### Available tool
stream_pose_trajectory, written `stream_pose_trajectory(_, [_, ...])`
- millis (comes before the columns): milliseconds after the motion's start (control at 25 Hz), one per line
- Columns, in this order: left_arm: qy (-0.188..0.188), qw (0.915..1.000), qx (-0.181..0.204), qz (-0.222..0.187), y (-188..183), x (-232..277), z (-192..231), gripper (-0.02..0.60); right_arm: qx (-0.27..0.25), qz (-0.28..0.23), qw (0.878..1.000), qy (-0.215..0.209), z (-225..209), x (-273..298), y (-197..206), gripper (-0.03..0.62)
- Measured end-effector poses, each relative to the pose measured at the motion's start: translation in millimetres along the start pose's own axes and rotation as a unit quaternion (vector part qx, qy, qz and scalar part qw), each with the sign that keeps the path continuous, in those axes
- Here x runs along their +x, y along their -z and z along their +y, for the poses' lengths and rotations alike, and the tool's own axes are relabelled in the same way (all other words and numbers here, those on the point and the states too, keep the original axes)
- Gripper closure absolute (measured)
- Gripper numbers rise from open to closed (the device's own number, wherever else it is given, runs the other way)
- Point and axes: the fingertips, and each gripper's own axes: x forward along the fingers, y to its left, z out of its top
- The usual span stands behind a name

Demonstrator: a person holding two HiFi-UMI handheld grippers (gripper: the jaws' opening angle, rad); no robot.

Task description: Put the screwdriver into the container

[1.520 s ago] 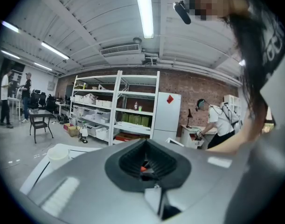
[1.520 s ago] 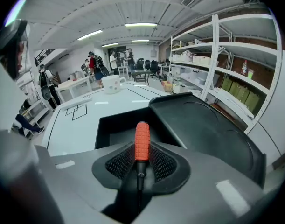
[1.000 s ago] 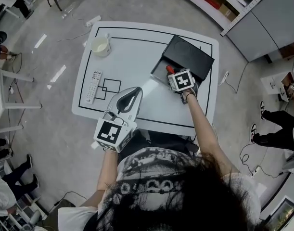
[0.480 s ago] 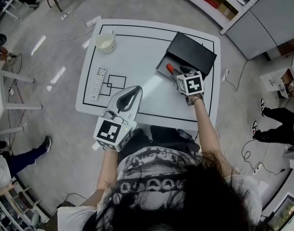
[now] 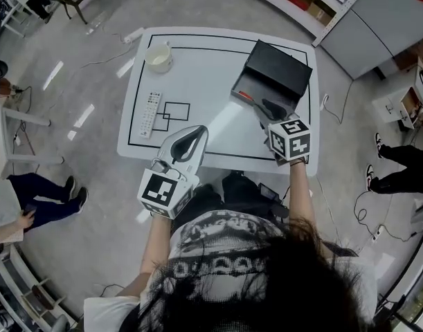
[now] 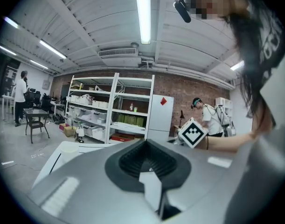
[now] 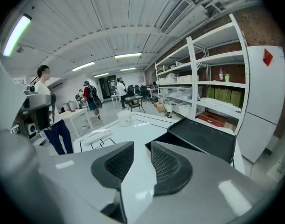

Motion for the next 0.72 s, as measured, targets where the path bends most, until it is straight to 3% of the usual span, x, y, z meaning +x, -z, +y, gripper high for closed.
stream_pose_trajectory(280, [0.022,0.9997,0.008,0.004,12.6,-52.3,-7.1,0.581,0.013,-0.048,0.999,0.014,62.5,-47.7,2.8,0.485])
stream_pose_trajectory(720, [0.054,0.9986,-0.001,-0.003,27.7,-104.7,-24.9,0.581,0.029,-0.067,0.997,0.041,127.1,-99.9,21.9,0.491])
